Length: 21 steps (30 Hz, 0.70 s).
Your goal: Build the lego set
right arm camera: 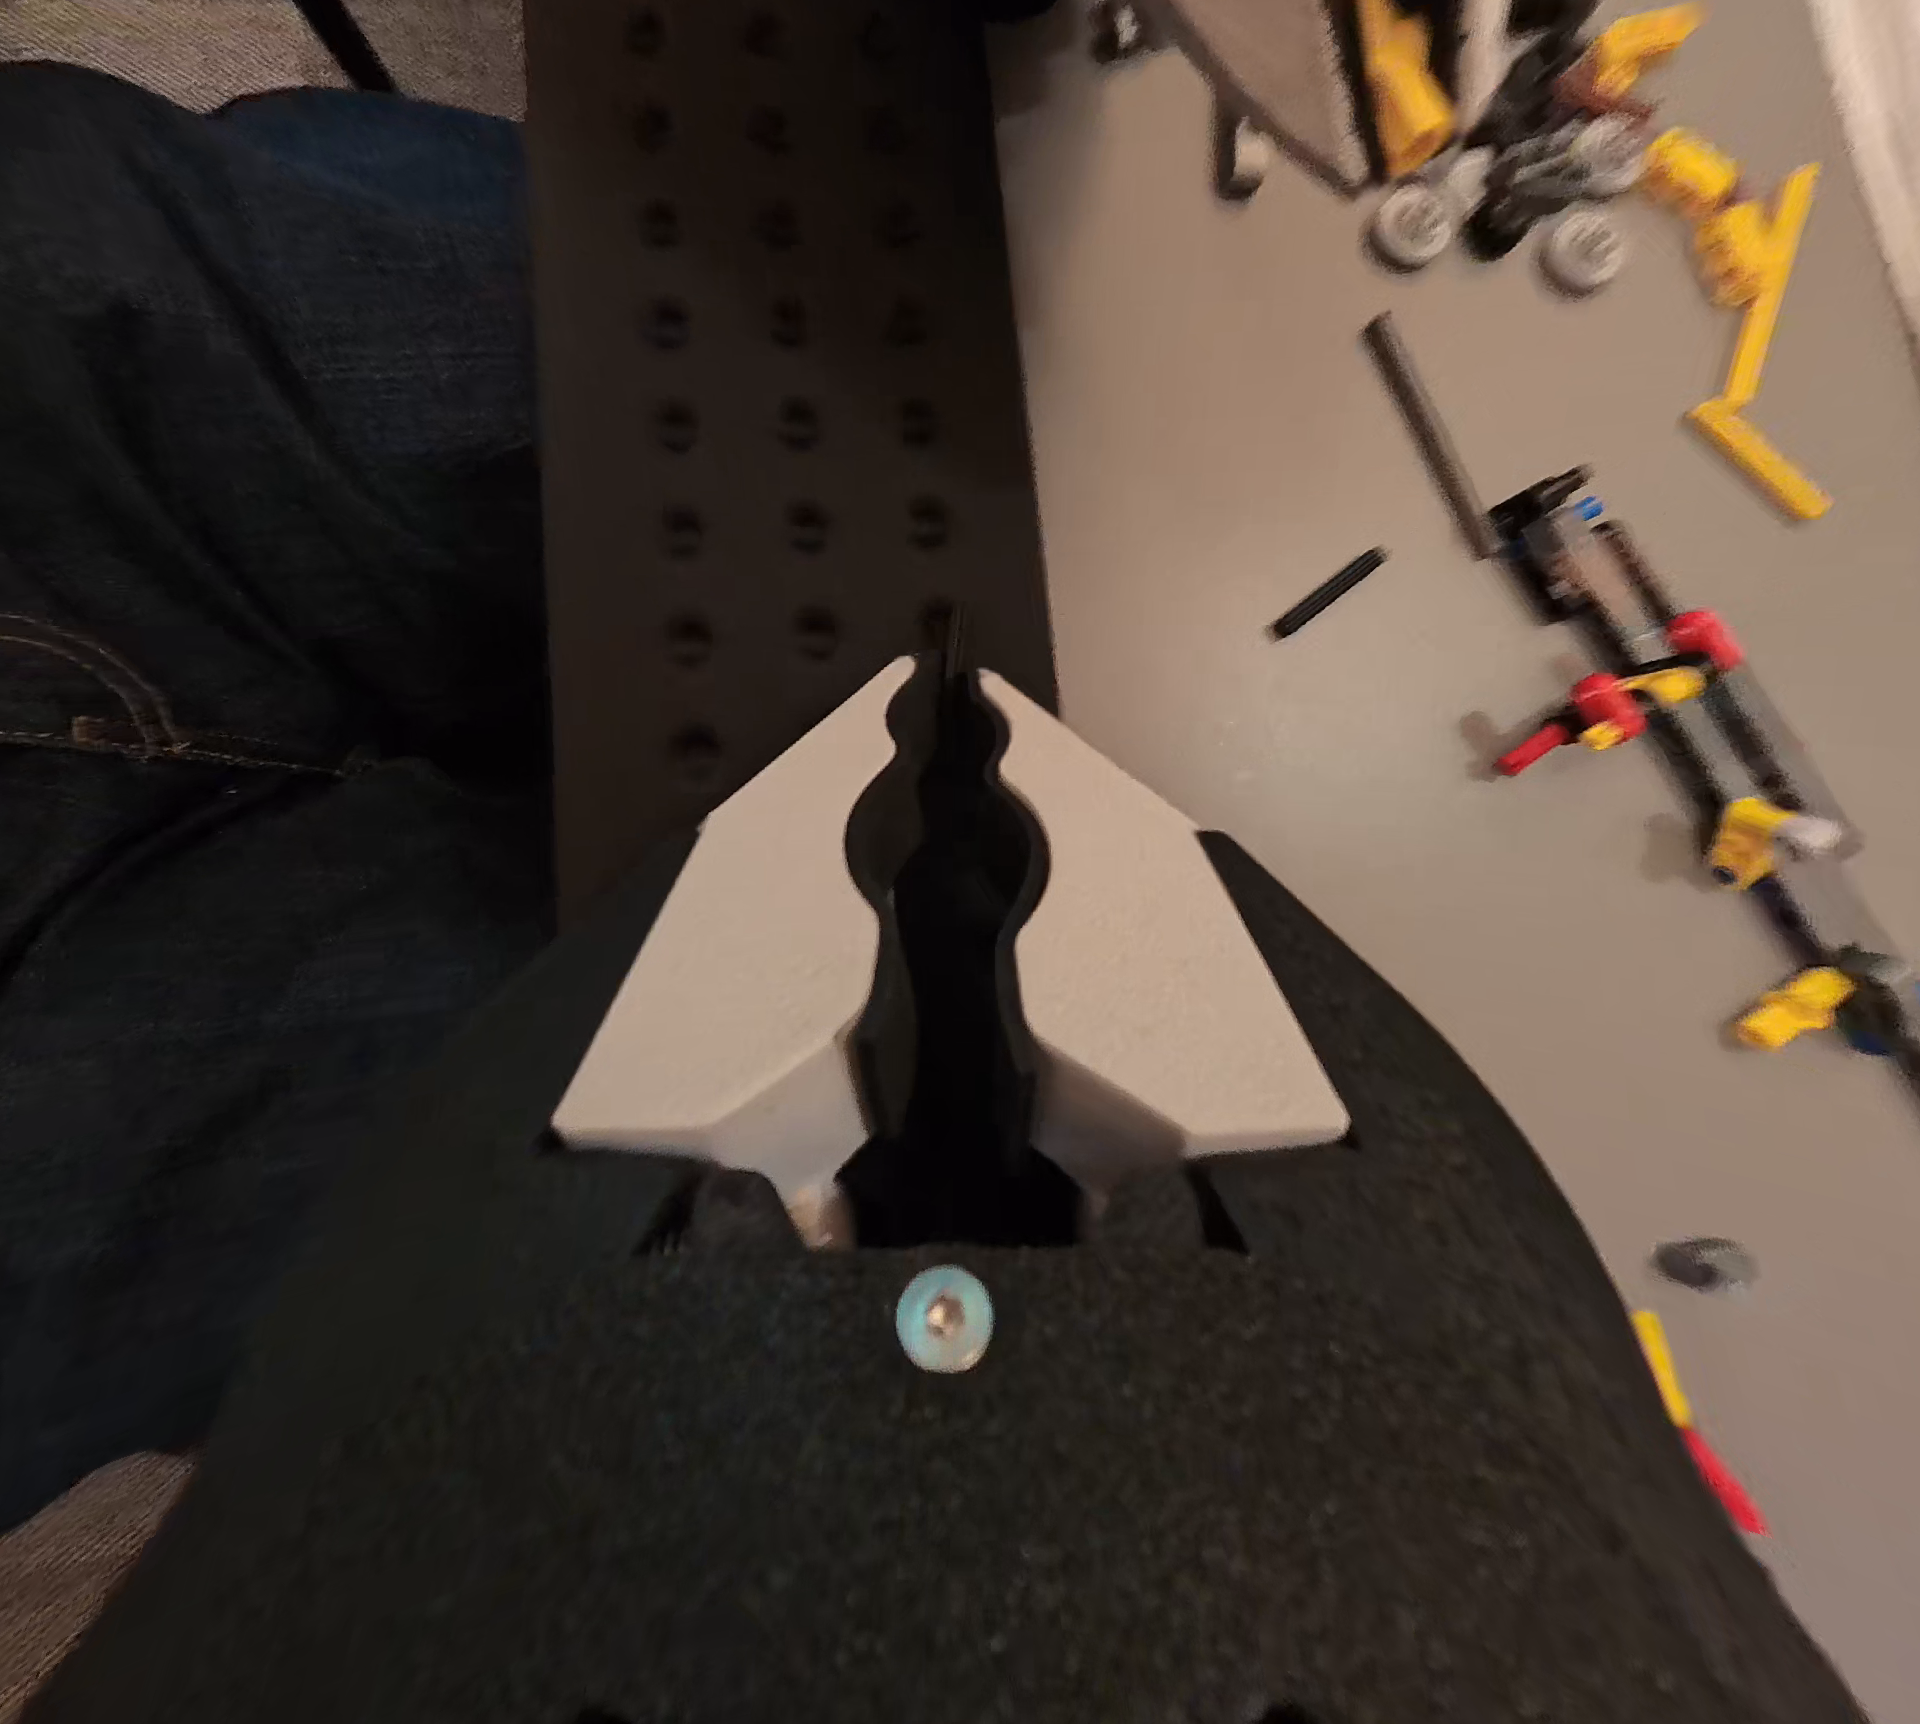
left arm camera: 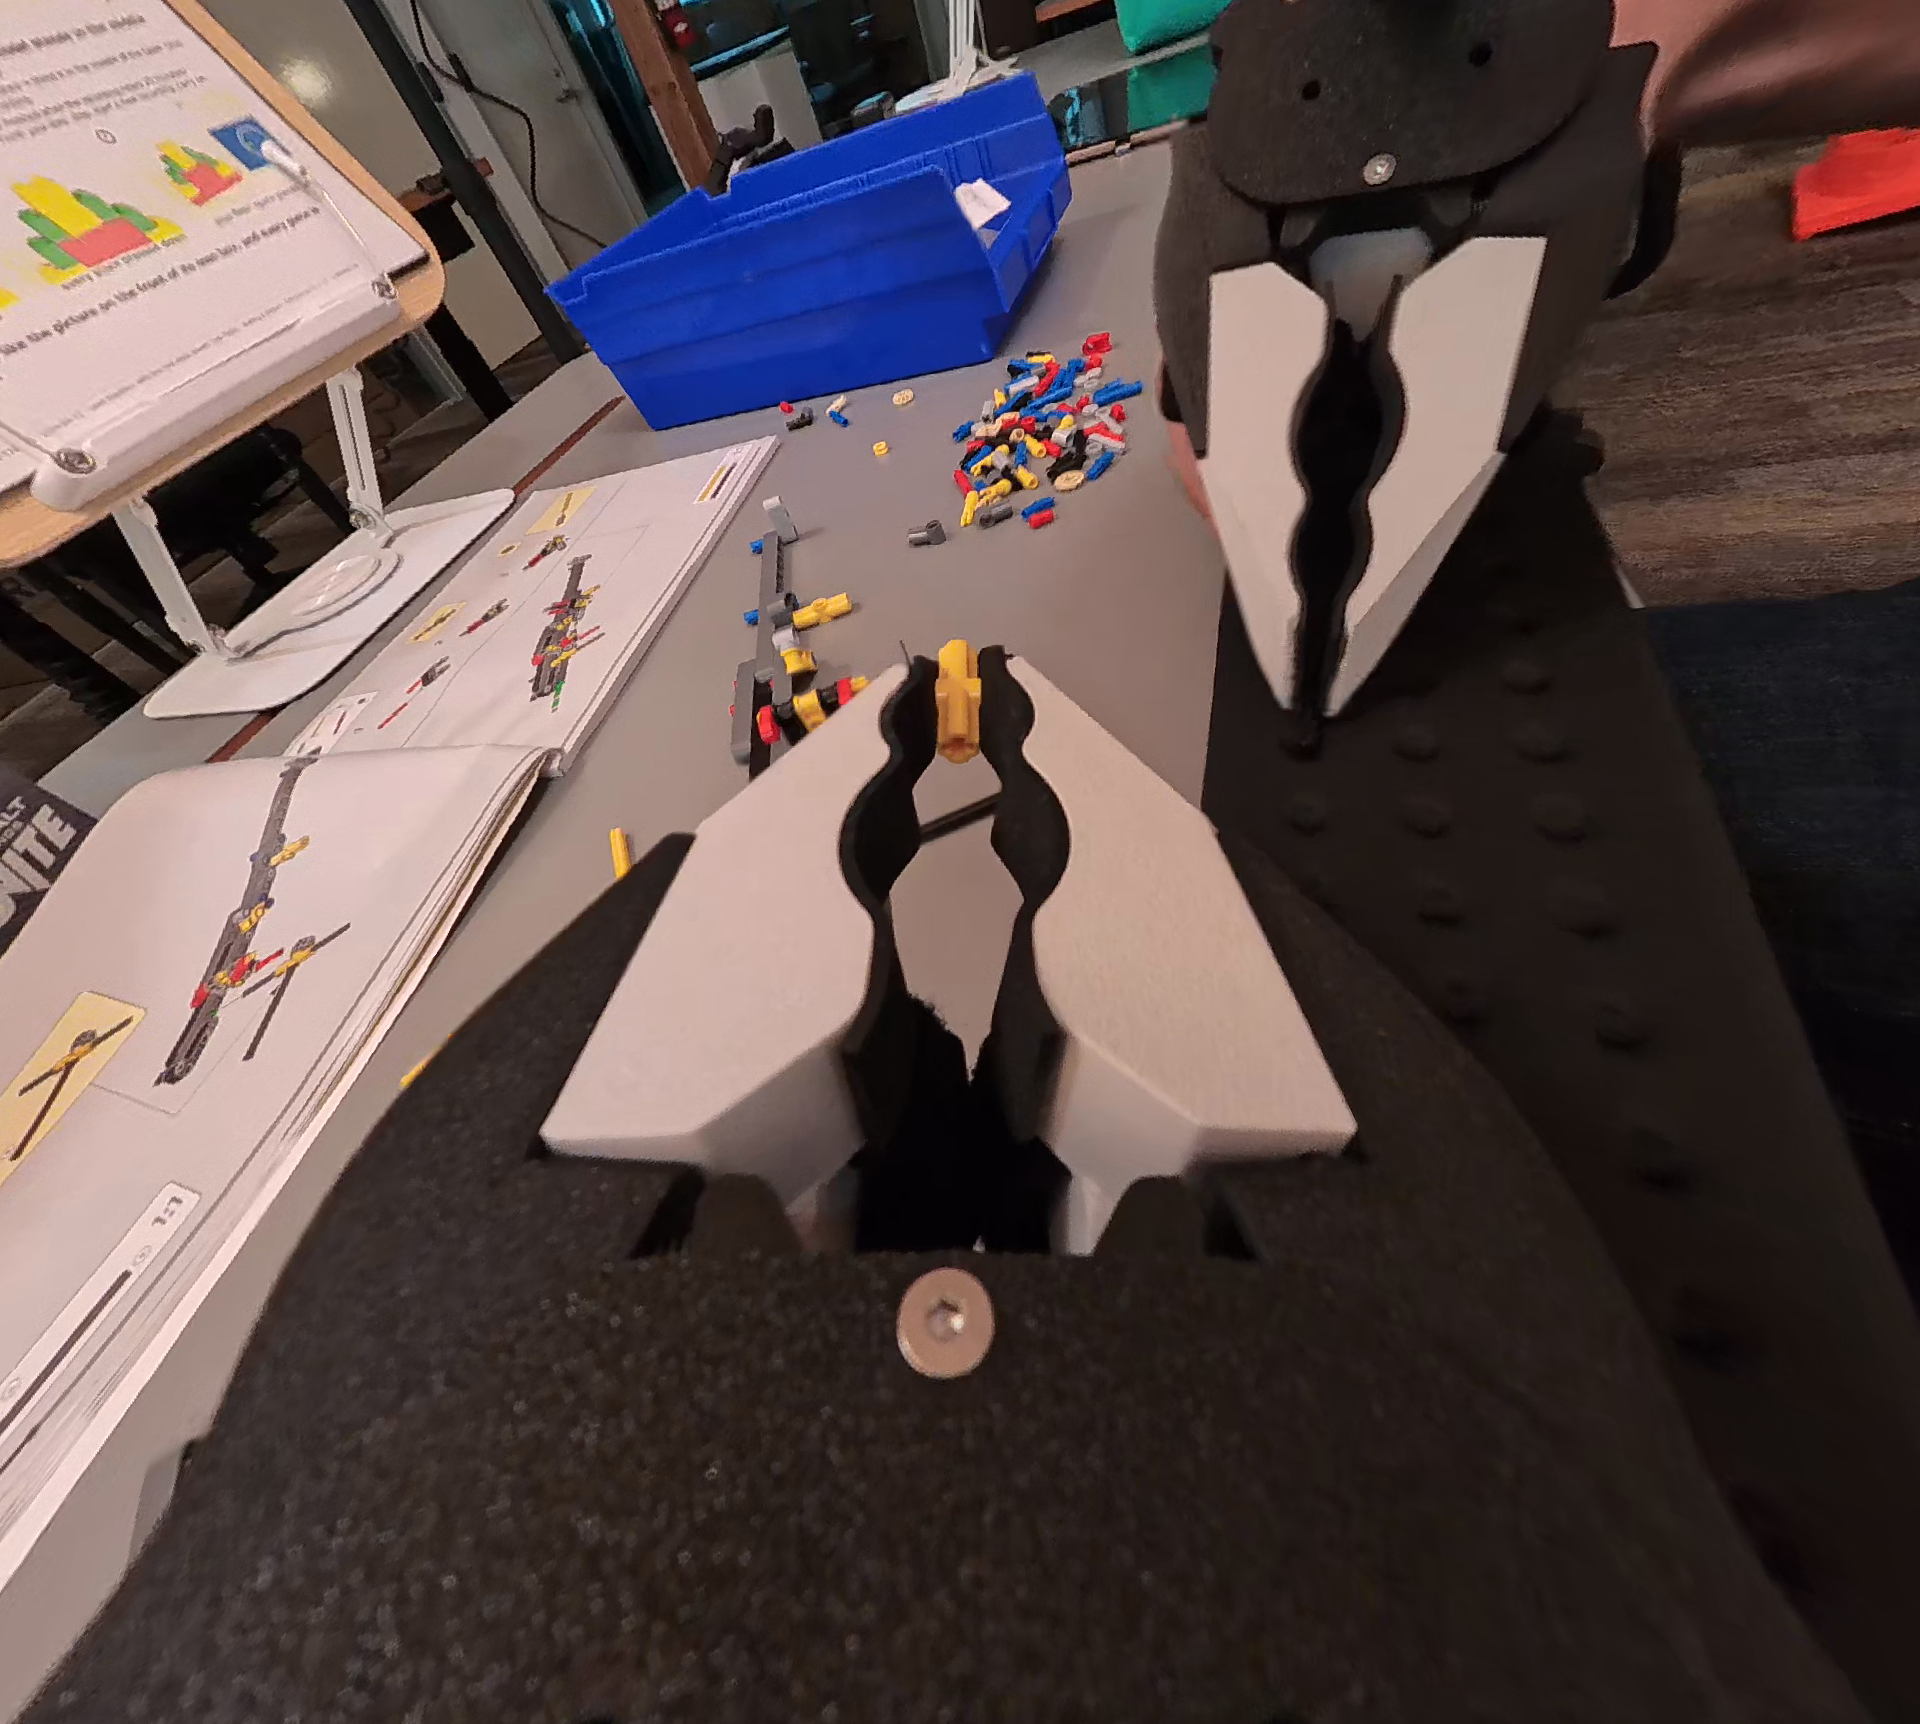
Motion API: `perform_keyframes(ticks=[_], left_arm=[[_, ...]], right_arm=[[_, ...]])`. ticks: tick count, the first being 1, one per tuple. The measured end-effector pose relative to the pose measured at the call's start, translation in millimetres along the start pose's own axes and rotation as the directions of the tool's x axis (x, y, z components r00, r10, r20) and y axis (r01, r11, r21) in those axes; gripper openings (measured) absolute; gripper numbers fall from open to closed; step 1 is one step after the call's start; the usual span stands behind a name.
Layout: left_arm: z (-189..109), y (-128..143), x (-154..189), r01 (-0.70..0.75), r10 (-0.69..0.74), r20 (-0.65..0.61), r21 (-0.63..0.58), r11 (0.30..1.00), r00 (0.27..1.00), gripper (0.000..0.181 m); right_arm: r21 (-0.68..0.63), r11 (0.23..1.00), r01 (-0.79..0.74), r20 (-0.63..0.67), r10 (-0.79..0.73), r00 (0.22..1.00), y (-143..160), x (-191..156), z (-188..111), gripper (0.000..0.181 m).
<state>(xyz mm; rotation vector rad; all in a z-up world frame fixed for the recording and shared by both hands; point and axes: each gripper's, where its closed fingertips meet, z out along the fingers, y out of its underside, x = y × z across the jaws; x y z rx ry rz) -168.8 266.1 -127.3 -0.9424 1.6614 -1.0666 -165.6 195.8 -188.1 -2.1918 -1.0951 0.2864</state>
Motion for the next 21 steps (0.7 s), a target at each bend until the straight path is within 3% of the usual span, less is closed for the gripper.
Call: perform_keyframes(ticks=[4, 9, 12, 14, 16, 18, 20, 21], left_arm=[[-7, -24, 2, -0.016, 0.017, -0.001, 0.143, 0.990, 1.000, 0.007], [-14, -55, -12, 0.093, -0.078, -0.062, 0.292, 0.952, 0.995, 0.007], [-12, -77, -48, 0.206, -0.172, -0.126, 0.349, 0.914, 0.977, 0.006], [-5, -88, -79, 0.366, -0.292, -0.246, 0.353, 0.861, 0.924, 0.007], [6, -88, -109, 0.518, -0.398, -0.372, 0.319, 0.794, 0.839, 0.006], [17, -74, -136, 0.574, -0.452, -0.389, 0.298, 0.763, 0.803, 0.006], [27, -49, -137, 0.535, -0.450, -0.350, 0.202, 0.820, 0.822, 0.006], [28, -37, -133, 0.496, -0.431, -0.325, 0.151, 0.855, 0.842, 0.007]], right_arm=[[0.155, 0.983, 0.099, -0.095, -0.085, 0.992, -40, 23, -25, 0.003], [0.108, 0.893, 0.437, -0.293, -0.391, 0.872, -80, 70, -47, 0.003], [0.080, 0.850, 0.521, -0.407, -0.449, 0.795, -96, 119, -54, 0.003], [0.152, 0.816, 0.558, -0.485, -0.431, 0.761, -112, 150, -58, 0.003], [0.089, 0.760, 0.644, -0.607, -0.471, 0.640, -119, 181, -57, 0.003], [-0.026, 0.721, 0.692, -0.692, -0.513, 0.509, -114, 201, -51, 0.003], [-0.096, 0.699, 0.708, -0.727, -0.535, 0.430, -102, 210, -43, 0.003], [-0.086, 0.704, 0.705, -0.718, -0.534, 0.446, -96, 209, -37, 0.003]])
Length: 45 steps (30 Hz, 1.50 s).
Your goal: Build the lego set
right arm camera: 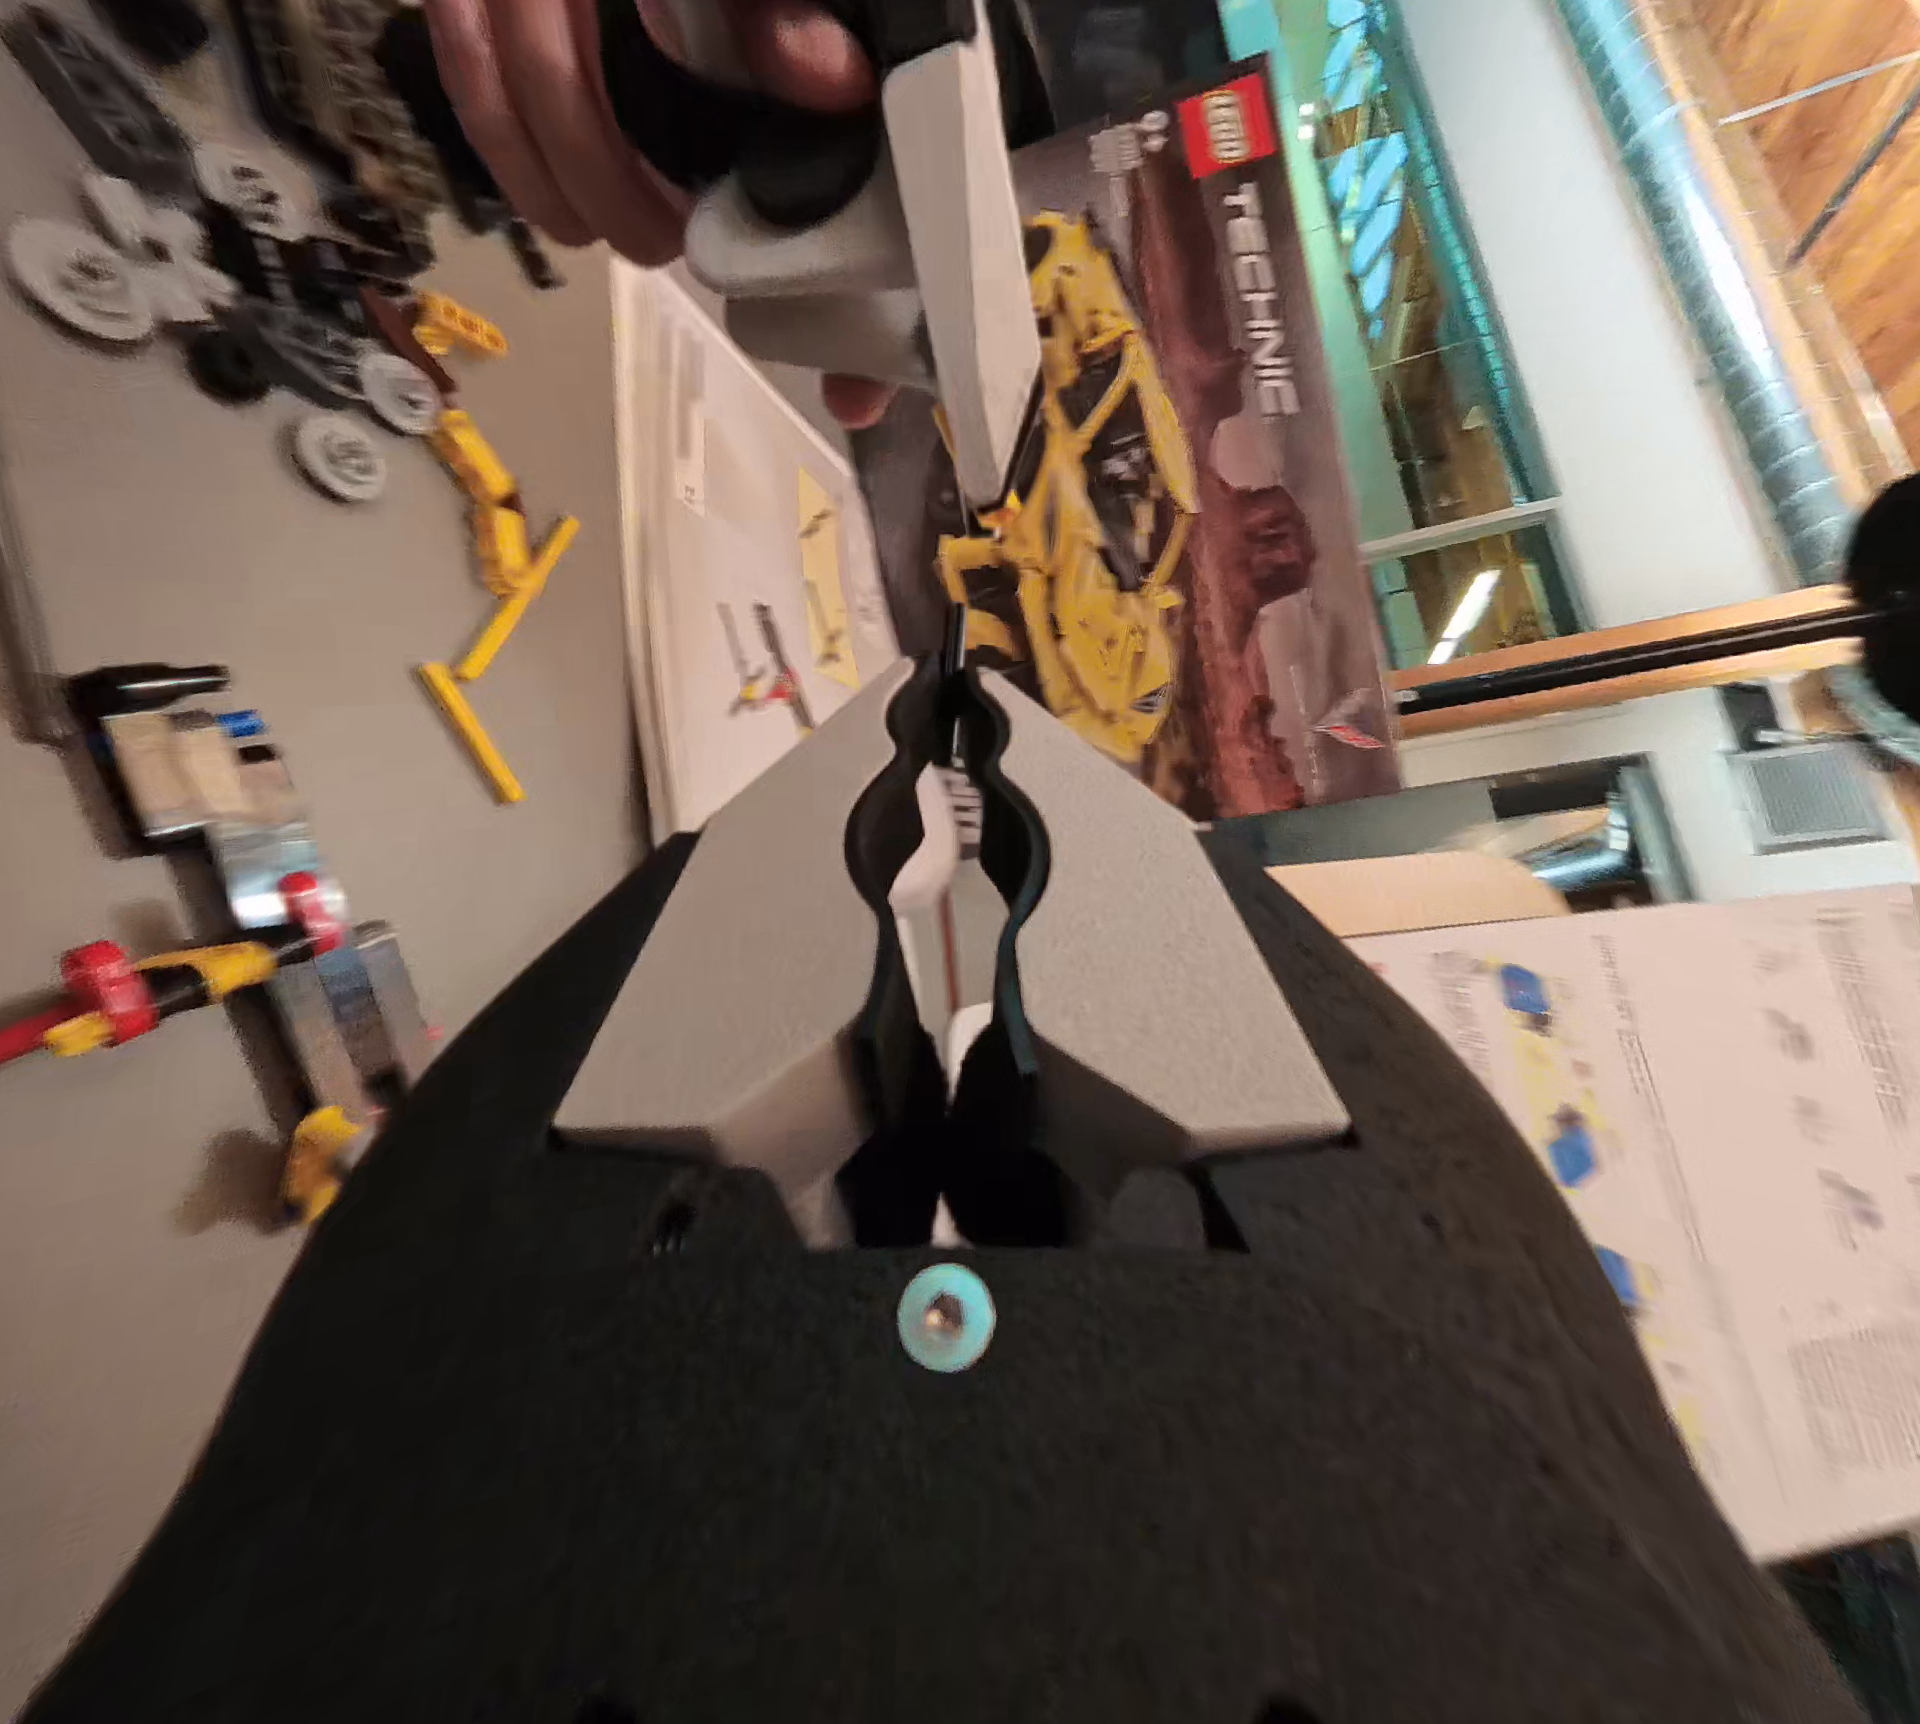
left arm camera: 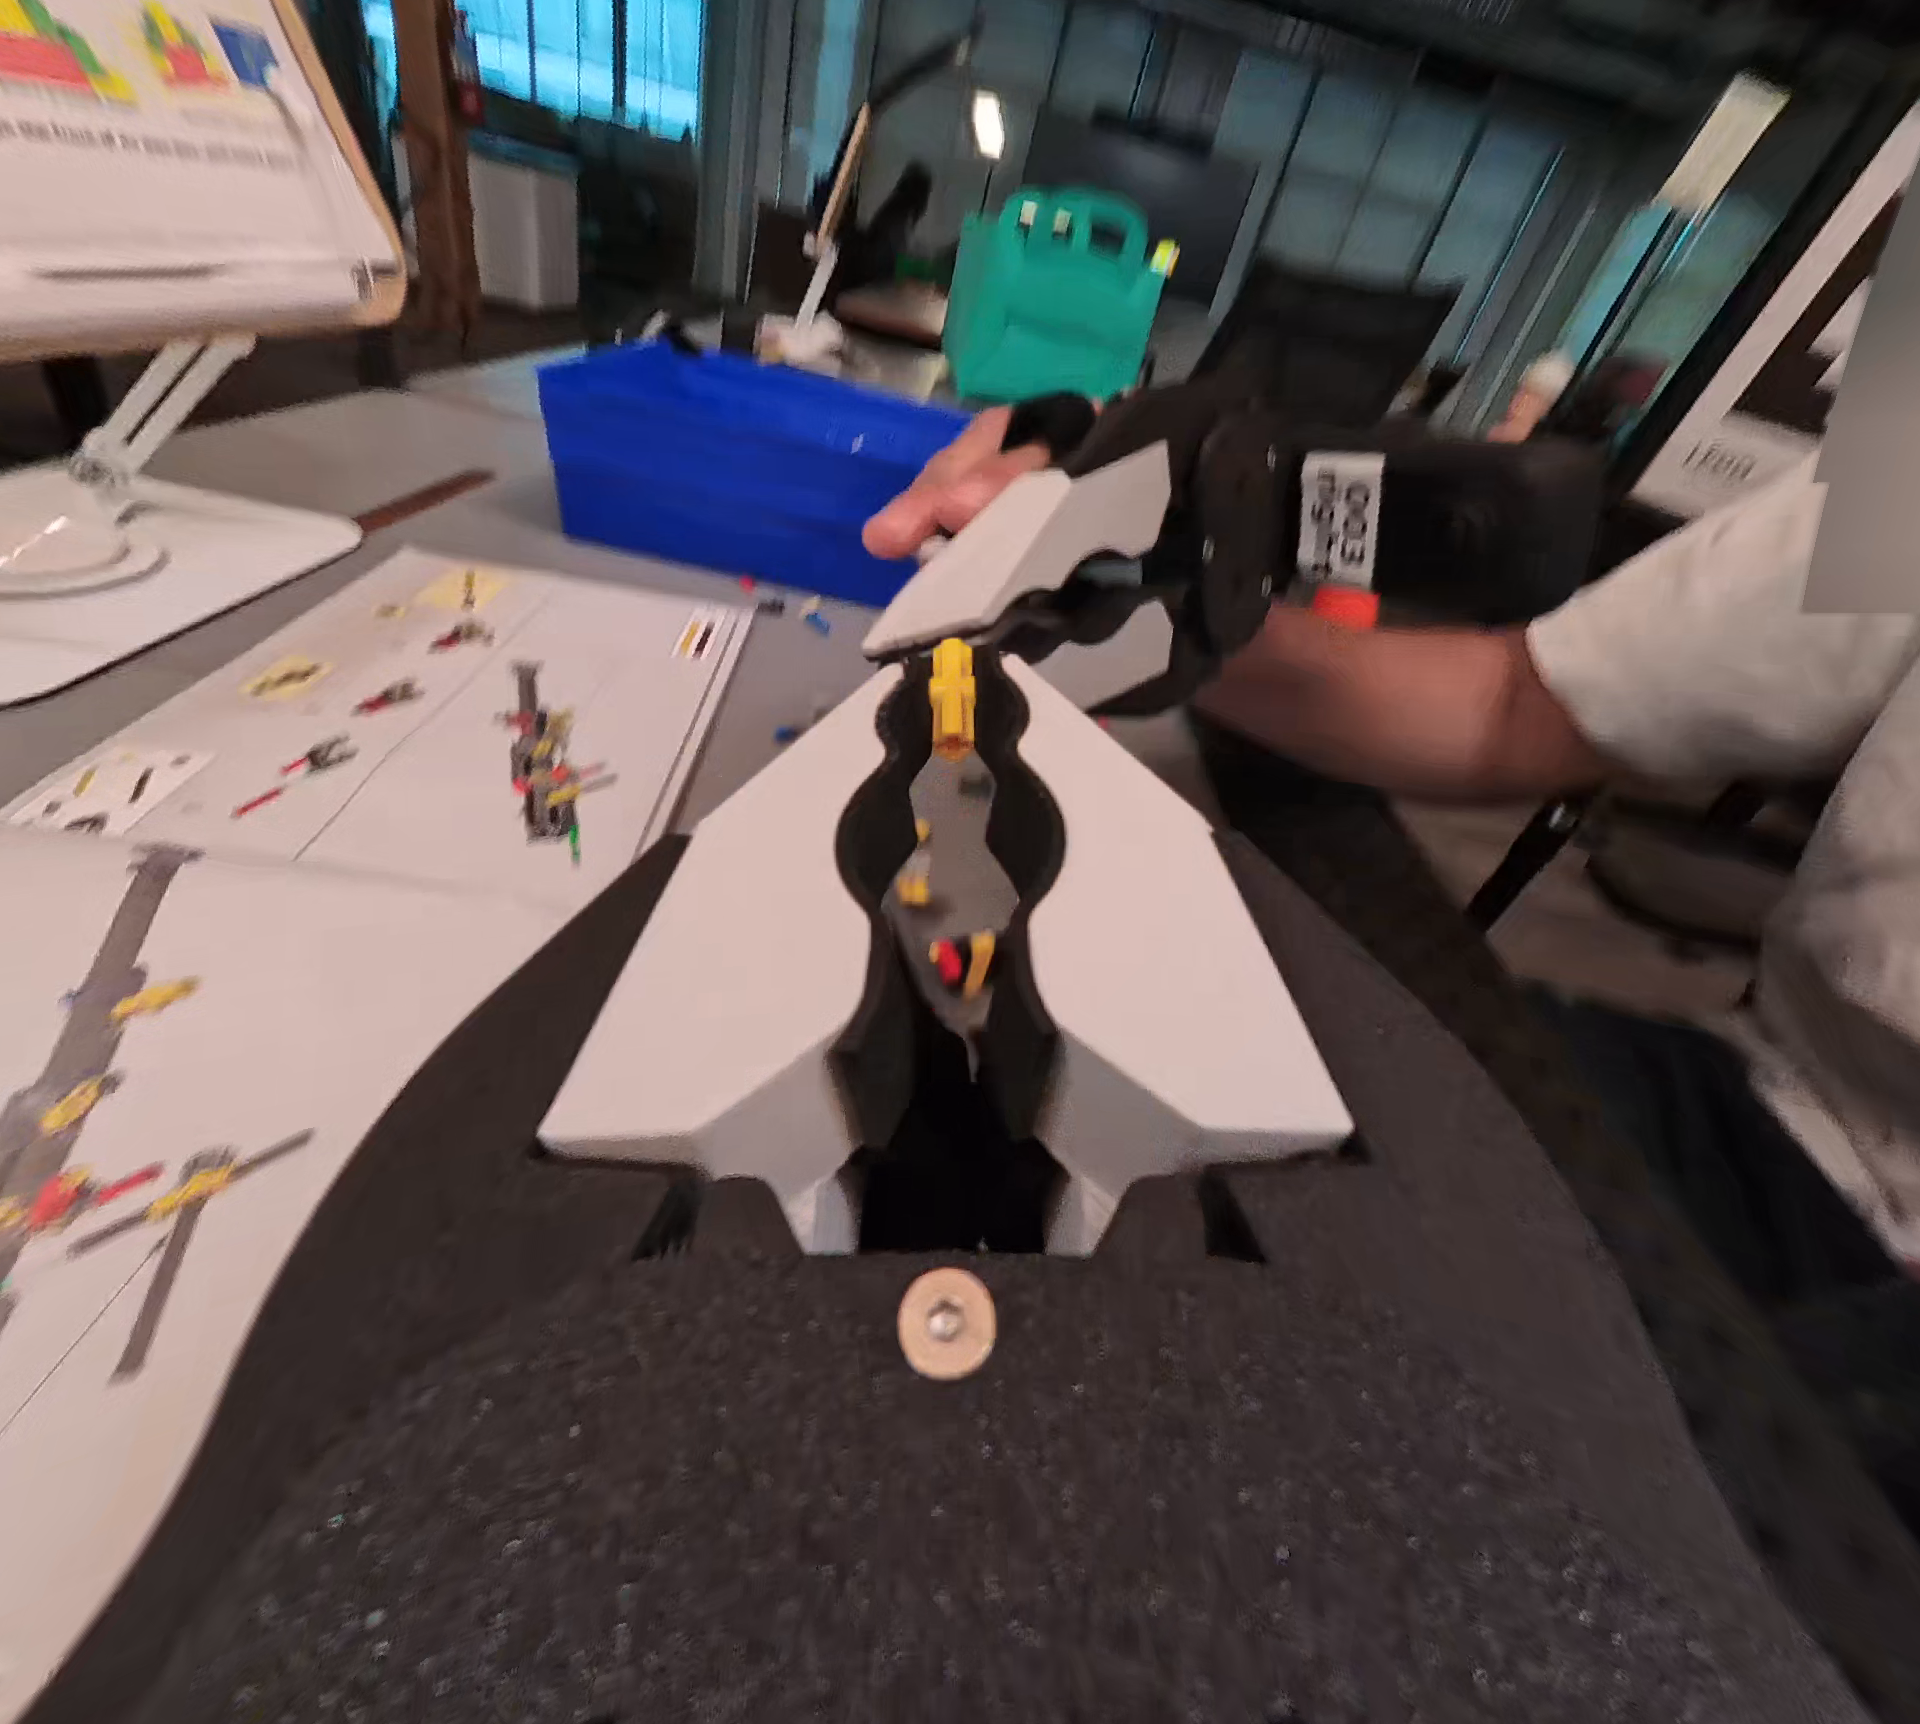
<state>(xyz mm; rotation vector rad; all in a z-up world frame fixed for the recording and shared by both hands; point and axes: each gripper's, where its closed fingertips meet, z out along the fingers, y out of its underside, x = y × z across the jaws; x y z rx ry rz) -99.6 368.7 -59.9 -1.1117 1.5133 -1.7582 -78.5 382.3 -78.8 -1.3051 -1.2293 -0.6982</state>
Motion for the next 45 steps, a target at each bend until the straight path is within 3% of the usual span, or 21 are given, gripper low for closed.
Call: perform_keyframes(ticks=[6, 13, 45], left_arm=[[-14, 25, -6, -0.034, 0.039, 0.048, -0.106, 0.994, 0.998, 0.006], [-6, 49, -11, -0.052, 0.066, 0.061, -0.209, 0.977, 0.996, 0.006], [-2, 59, -6, -0.005, 0.012, 0.026, -0.230, 0.973, 1.000, 0.006]], right_arm=[[0.012, 1.000, 0.005, 0.070, -0.006, 0.997, -1, -20, -5, 0.003], [-0.029, 0.998, 0.053, 0.127, -0.049, 0.991, -2, -35, -2, 0.003], [-0.057, 0.977, 0.203, 0.126, -0.195, 0.973, -6, -41, -5, 0.003]])
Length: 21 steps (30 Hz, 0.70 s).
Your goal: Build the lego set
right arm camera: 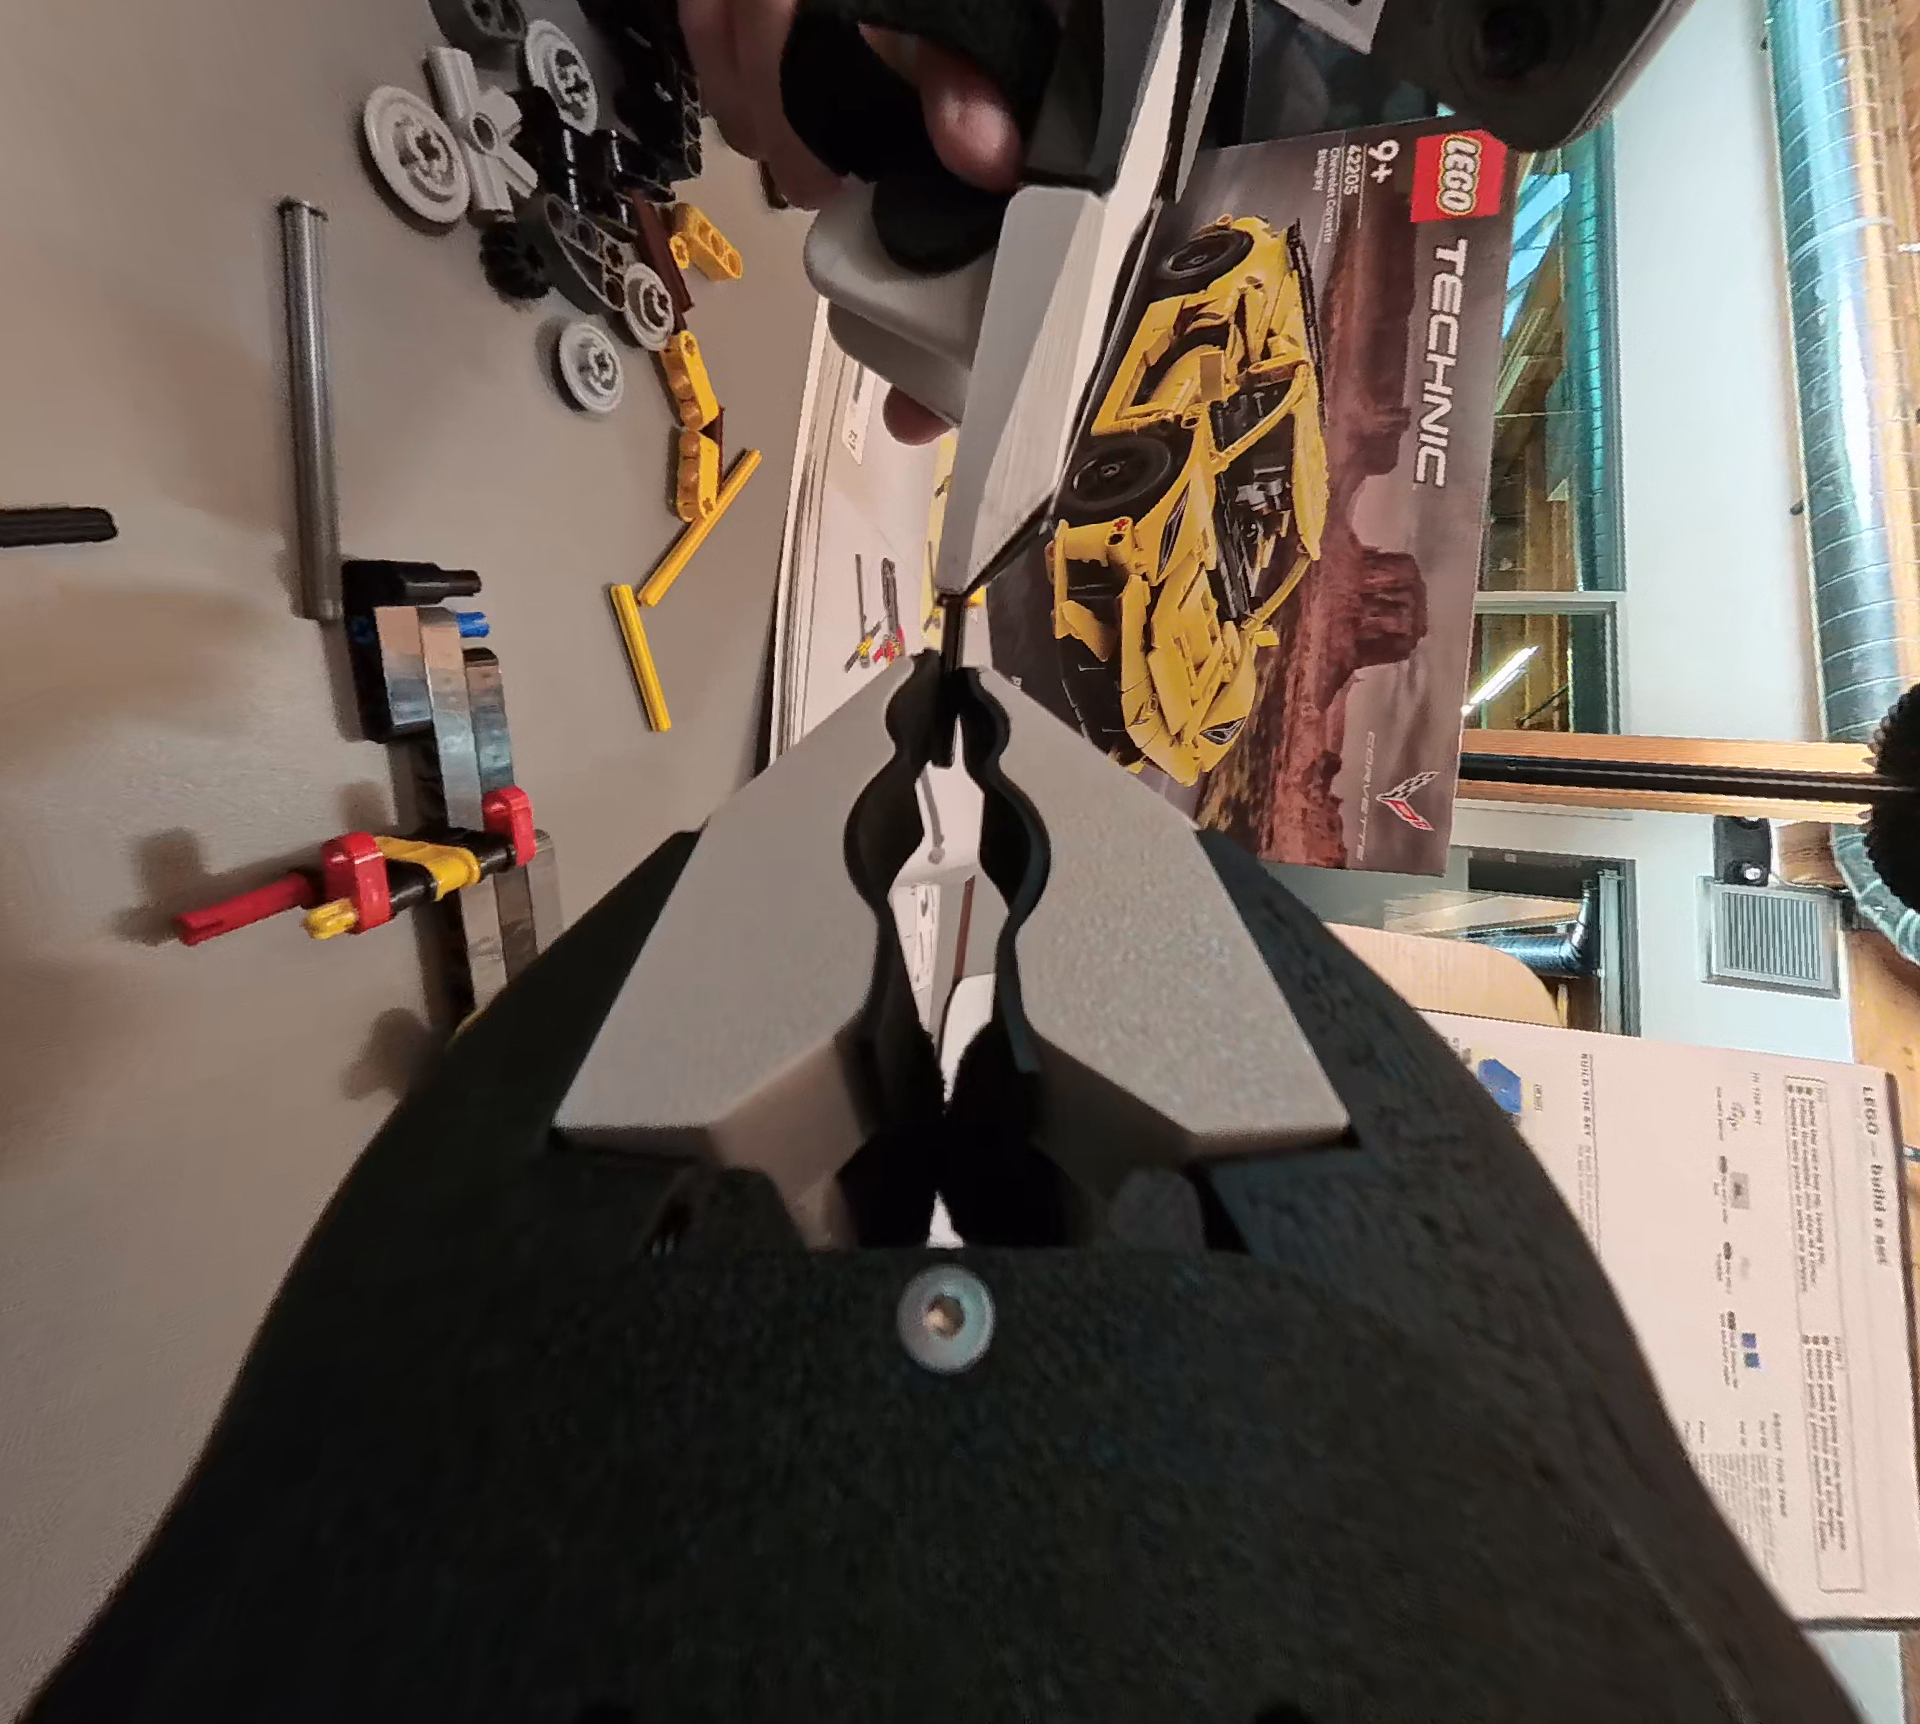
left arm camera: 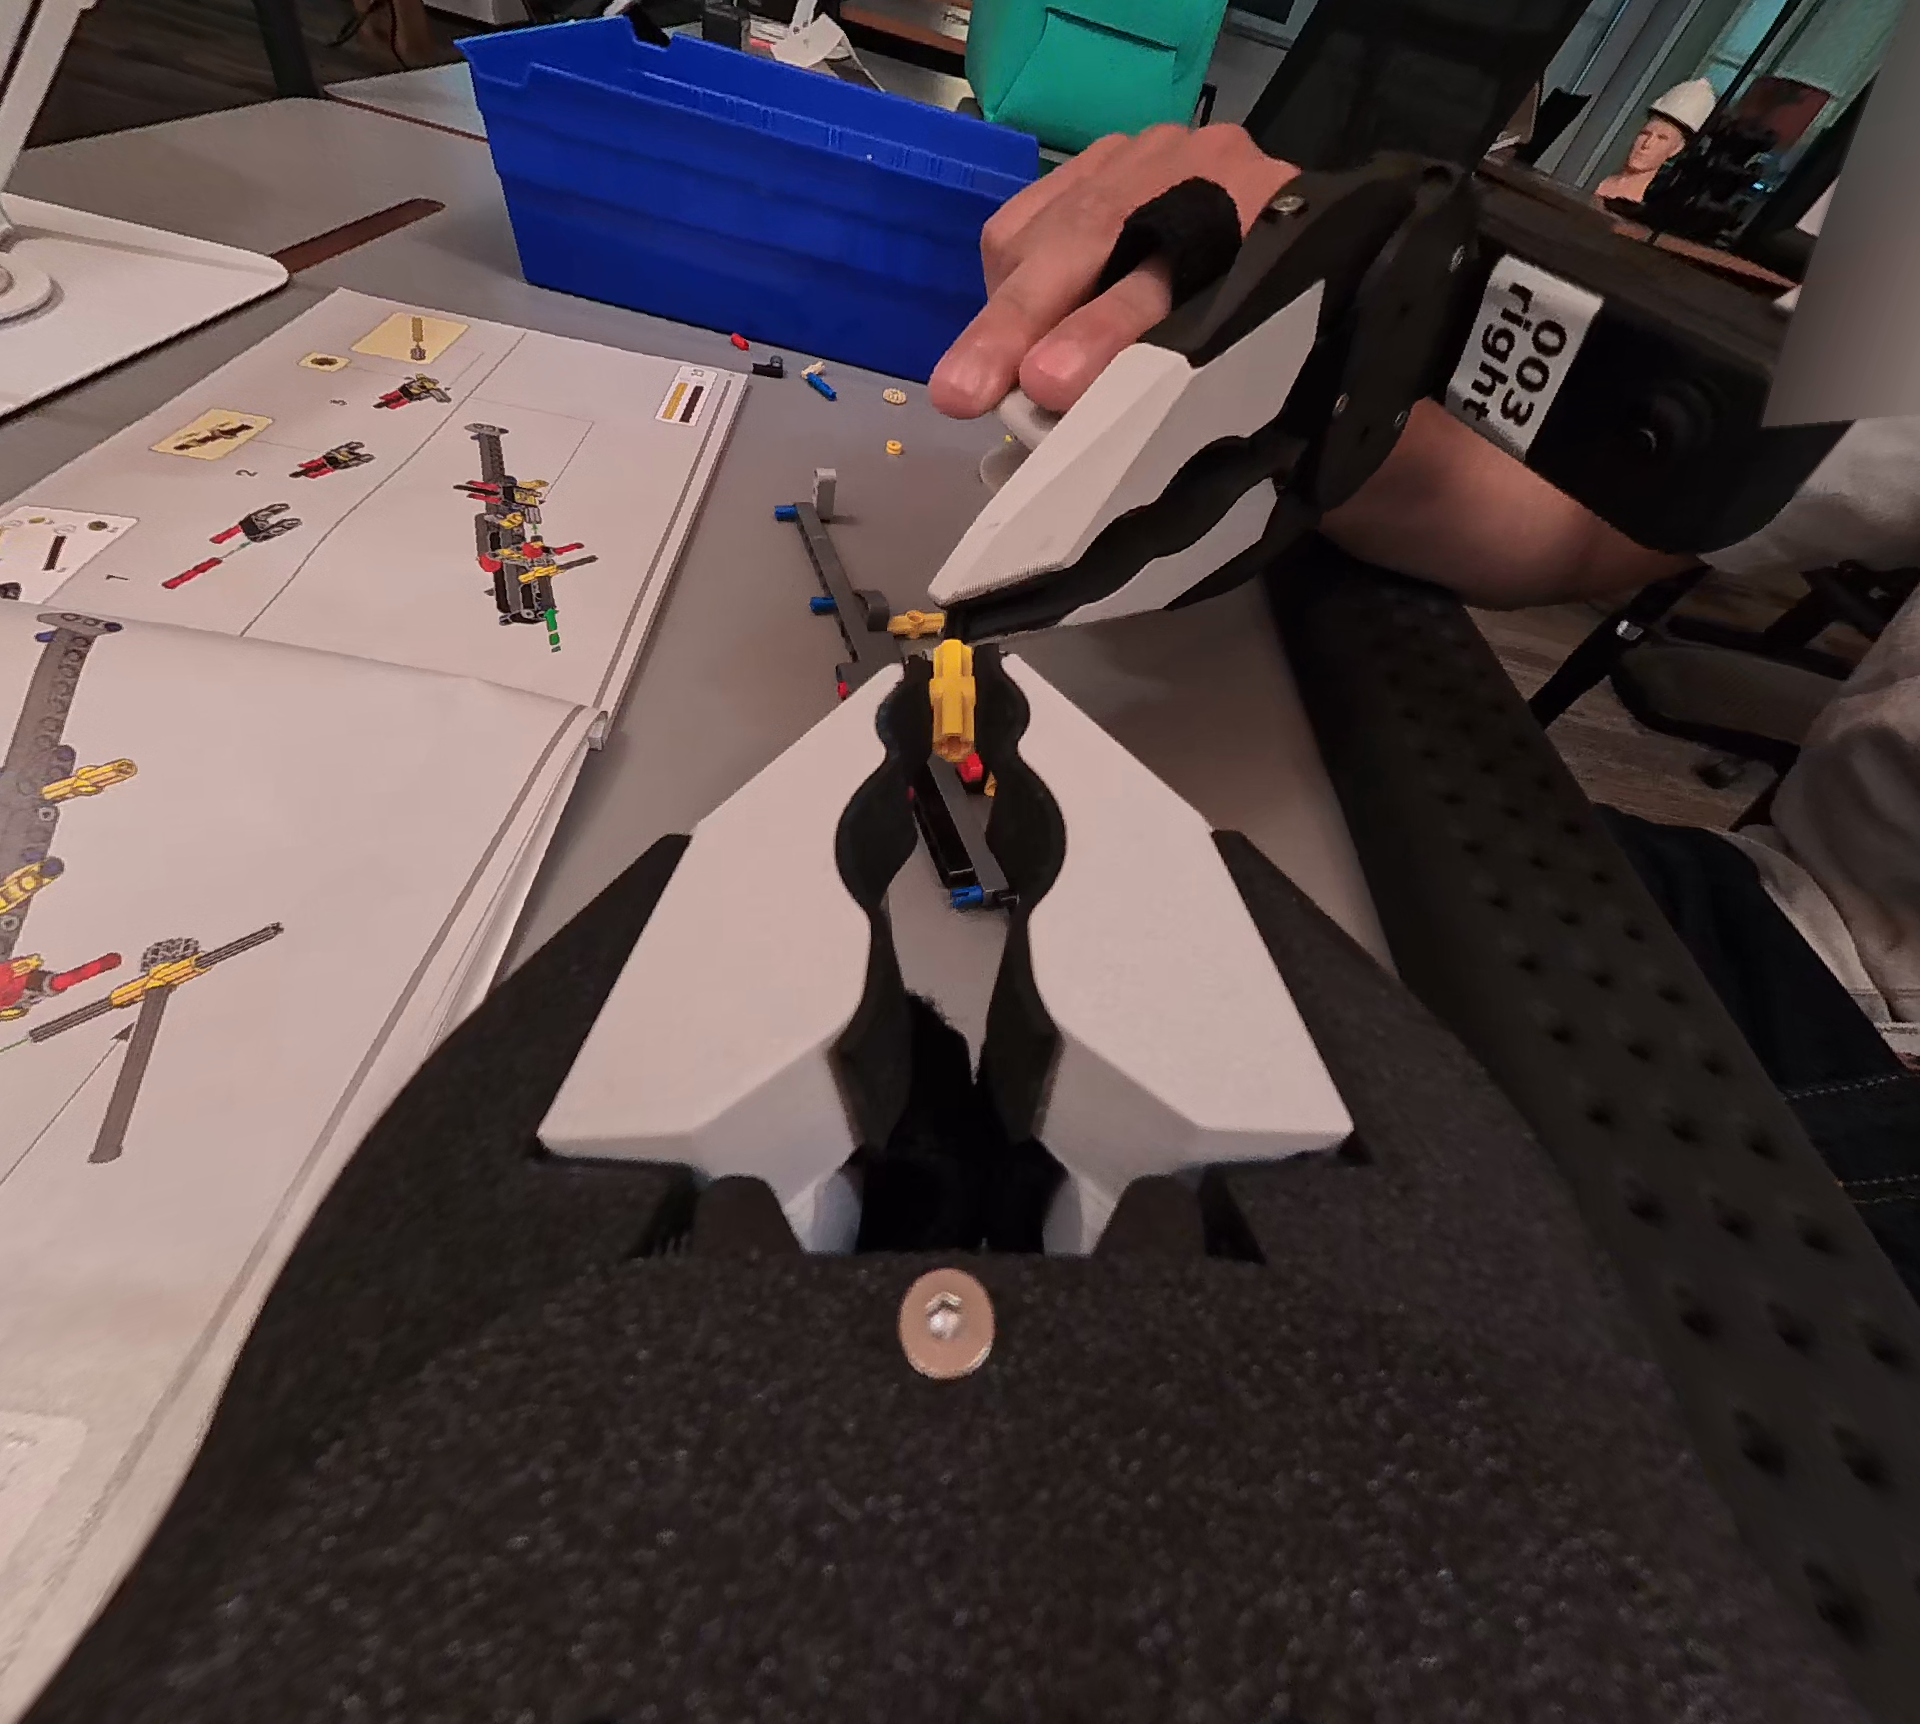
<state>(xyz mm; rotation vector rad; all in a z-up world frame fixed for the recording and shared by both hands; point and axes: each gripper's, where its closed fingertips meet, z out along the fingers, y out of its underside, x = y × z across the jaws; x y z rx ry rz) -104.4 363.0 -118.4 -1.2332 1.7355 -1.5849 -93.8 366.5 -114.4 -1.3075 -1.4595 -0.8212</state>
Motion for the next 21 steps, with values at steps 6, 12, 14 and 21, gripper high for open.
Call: perform_keyframes(ticks=[6, 12, 14, 21], left_arm=[[0.2, 1.7, -1.3, 0.011, -0.011, 0.002, -0.010, 1.000, 1.000, 0.006], [-0.7, 2.3, -3.0, 0.002, -0.001, 0.016, -0.015, 1.000, 1.000, 0.006], [-0.8, 3.1, -3.1, -0.014, 0.014, 0.022, -0.022, 1.000, 1.000, 0.006], [-0.8, 7.6, -3.7, -0.102, 0.105, 0.052, -0.051, 0.993, 0.993, 0.006]], right_arm=[[-0.005, 1.000, 0.004, 0.000, -0.004, 1.000, 0.5, -0.9, 1.1, 0.003], [0.006, 1.000, -0.023, 0.019, 0.023, 1.000, -0.5, -2.9, 1.3, 0.003], [0.010, 0.999, -0.036, 0.026, 0.036, 0.999, -0.8, -3.8, 1.7, 0.003], [0.028, 0.994, -0.104, 0.058, 0.102, 0.993, -0.6, -4.3, 0.0, 0.003]])
